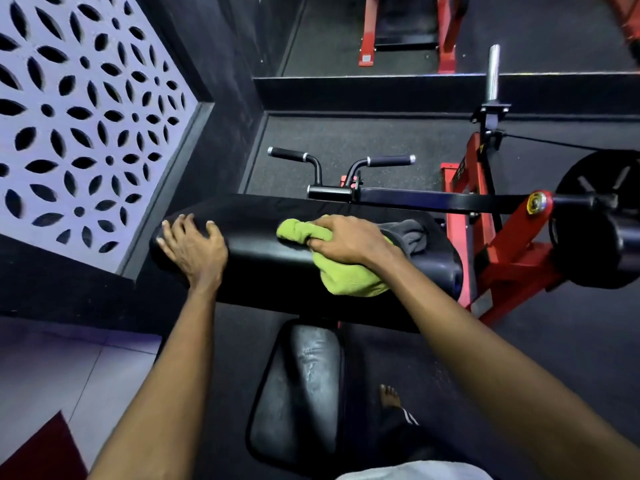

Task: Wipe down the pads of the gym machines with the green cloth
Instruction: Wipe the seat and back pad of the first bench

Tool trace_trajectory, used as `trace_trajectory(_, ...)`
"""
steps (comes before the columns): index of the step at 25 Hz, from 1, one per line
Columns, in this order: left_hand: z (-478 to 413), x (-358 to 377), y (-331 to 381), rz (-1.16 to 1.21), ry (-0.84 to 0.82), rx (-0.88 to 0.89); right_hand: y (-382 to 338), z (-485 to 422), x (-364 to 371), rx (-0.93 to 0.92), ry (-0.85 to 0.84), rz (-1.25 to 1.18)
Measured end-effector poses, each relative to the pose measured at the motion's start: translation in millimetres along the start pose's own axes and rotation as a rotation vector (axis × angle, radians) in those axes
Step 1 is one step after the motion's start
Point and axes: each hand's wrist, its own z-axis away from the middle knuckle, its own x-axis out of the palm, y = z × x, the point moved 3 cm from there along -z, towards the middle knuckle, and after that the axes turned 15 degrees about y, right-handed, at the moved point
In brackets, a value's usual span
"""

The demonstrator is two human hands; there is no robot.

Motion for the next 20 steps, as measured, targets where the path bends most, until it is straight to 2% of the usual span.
trace_trajectory(4,-2,-1,0,-0.047,-0.032,0.007,58,23,-18,0.140,-0.014,0.043)
trace_trajectory(9,-1,-5,6,-0.059,-0.093,0.002,15,3,-5,0.000,-0.040,0.035)
trace_trajectory(12,6,-13,28,0.019,-0.055,0.173,32,24,-21,-0.010,-0.026,0.023)
trace_trajectory(15,30,-13,76,0.277,-0.092,0.371,77,52,-35,0.075,0.038,0.126)
trace_trajectory(17,55,-7,111,0.365,-0.179,0.411,87,59,-37,0.121,0.085,0.175)
trace_trajectory(20,89,-2,138,0.306,-0.243,0.430,68,46,-35,0.051,0.045,0.122)
